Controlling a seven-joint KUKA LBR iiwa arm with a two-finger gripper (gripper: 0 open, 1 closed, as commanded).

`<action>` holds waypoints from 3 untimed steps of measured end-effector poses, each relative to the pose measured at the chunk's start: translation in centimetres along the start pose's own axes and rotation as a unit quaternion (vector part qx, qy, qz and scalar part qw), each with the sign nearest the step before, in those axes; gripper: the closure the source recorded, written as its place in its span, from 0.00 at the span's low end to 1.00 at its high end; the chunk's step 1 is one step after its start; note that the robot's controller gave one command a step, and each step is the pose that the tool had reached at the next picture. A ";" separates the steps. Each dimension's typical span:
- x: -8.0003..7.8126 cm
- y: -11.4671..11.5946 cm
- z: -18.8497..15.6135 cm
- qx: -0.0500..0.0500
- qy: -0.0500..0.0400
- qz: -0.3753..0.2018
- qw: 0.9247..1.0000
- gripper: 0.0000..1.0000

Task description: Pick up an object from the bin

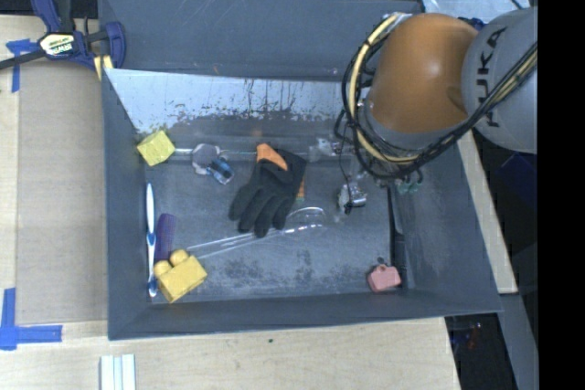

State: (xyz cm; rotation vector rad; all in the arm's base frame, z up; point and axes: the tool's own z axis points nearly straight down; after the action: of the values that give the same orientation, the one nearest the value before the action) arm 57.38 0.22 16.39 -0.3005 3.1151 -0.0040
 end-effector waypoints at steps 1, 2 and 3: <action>-2.7 3.2 6.3 -0.001 0.004 0.017 1.000 0.00; -4.2 5.3 8.4 -0.001 0.001 0.028 1.000 0.00; -4.6 6.5 7.7 -0.001 0.002 0.100 0.995 0.00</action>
Offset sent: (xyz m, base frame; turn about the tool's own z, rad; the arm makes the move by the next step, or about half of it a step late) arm 0.0363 0.0714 -0.0939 -0.0471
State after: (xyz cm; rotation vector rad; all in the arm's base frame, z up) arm 60.75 7.47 8.76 0.0135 3.1326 0.0021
